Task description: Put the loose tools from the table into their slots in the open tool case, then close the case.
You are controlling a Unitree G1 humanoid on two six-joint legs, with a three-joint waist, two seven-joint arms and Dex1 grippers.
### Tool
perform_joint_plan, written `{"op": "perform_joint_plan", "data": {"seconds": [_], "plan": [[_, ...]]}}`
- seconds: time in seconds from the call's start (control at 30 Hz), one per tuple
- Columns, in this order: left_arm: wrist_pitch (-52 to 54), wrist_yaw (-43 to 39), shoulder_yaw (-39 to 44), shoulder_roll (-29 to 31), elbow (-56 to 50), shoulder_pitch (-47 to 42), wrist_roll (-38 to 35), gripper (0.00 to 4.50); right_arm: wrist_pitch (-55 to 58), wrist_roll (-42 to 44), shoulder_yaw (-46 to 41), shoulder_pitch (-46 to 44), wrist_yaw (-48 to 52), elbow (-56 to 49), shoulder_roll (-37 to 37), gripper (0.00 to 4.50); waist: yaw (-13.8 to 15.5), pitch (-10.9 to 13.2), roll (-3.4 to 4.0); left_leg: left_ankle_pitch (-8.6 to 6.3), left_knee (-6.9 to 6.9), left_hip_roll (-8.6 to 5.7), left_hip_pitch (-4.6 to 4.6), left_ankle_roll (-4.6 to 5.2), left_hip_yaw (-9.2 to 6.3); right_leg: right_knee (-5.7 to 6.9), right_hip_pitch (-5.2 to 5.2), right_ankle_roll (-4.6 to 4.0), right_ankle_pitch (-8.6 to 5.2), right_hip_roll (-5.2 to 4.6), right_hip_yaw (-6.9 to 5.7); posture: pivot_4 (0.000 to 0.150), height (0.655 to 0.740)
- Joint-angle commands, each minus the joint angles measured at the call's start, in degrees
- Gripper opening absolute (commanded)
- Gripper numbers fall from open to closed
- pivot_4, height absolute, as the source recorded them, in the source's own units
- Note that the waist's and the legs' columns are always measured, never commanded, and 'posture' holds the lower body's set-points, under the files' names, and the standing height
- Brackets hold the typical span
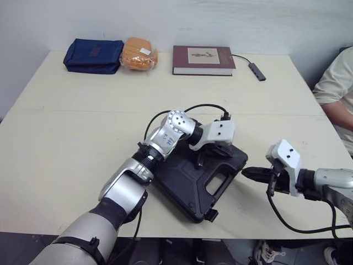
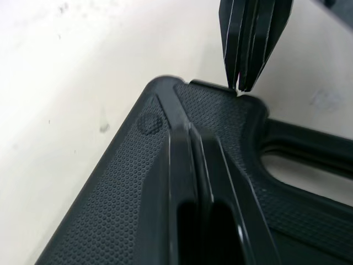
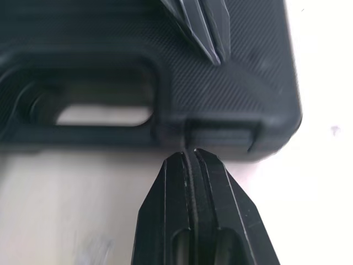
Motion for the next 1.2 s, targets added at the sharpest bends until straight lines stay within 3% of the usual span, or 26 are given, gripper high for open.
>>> {"op": "perform_joint_plan", "data": {"seconds": [0.03,0.2,0.33,0.47,0.63,0.83,0.93,1.2], "plan": [[9.11,-9.4,3.18,6.62,-15.0,3.65,-8.31,0.02,-0.13,3.92,-8.15,6.01,5.03,-6.29,-1.53,0.0,0.01,0.03,0.04,0.01,0.02,0.0,-0.05,0.0,-0.01,0.06,-0.02,0.0,0.0,0.0,-0.02,0.15,0.74],[21.26,-19.02,2.9,18.11,-35.09,10.41,-17.77,0.02,3.35,11.65,-9.59,12.37,6.25,-15.19,-0.46,0.0,0.05,0.07,0.12,0.04,0.19,-0.01,-0.16,-0.01,-0.26,0.1,0.06,0.0,0.0,0.0,-0.15,0.15,0.74],[22.09,-17.96,-0.78,22.62,-43.6,15.12,-19.9,0.02,2.63,10.96,-2.68,13.57,3.95,-17.65,0.51,0.0,0.17,0.07,0.12,0.03,0.19,-0.02,-0.08,-0.01,-0.38,-0.23,0.22,0.0,0.0,-0.05,-0.14,0.15,0.74],[18.68,-13.11,-5.05,21.48,-42.24,16.44,-15.55,0.02,1.43,8.0,4.76,11.44,1.49,-16.66,1.1,0.0,0.37,0.07,0.12,0.03,0.22,-0.1,-0.15,0.04,-0.49,-0.34,0.25,0.0,0.01,-0.08,-0.19,0.15,0.74],[17.52,-13.13,-9.07,20.84,-42.72,17.49,-13.54,0.02,-0.14,5.54,9.94,9.71,1.39,-15.28,0.48,0.0,0.23,0.07,0.12,0.05,0.18,-0.1,-0.15,0.03,-0.49,-0.32,0.22,0.0,0.01,-0.06,-0.25,0.15,0.74],[3.43,-11.39,-18.2,23.52,-37.12,18.21,0.86,0.02,-1.04,5.8,12.47,8.2,1.76,-14.29,1.35,0.0,0.23,-0.02,0.23,0.06,0.15,-0.1,0.19,0.05,-0.57,-0.44,0.66,0.0,0.01,-0.06,-0.36,0.15,0.74],[2.69,-9.62,-19.09,22.52,-35.78,18.26,2.02,0.02,-0.8,6.19,13.68,6.9,0.93,-14.13,2.45,0.0,0.14,-0.39,0.56,-0.16,-0.04,-0.04,0.95,0.16,-0.66,-0.87,1.53,-0.02,-0.01,-0.07,-0.43,0.15,0.74],[2.67,-8.16,-18.99,22.03,-33.74,17.73,2.51,0.02,0.01,7.7,15.25,4.26,-0.56,-14.16,5.25,0.0,0.17,-0.67,0.82,-0.47,0.0,-0.02,1.1,0.47,-0.97,-1.29,1.94,-0.01,0.06,-0.17,-0.66,0.15,0.74]]}}
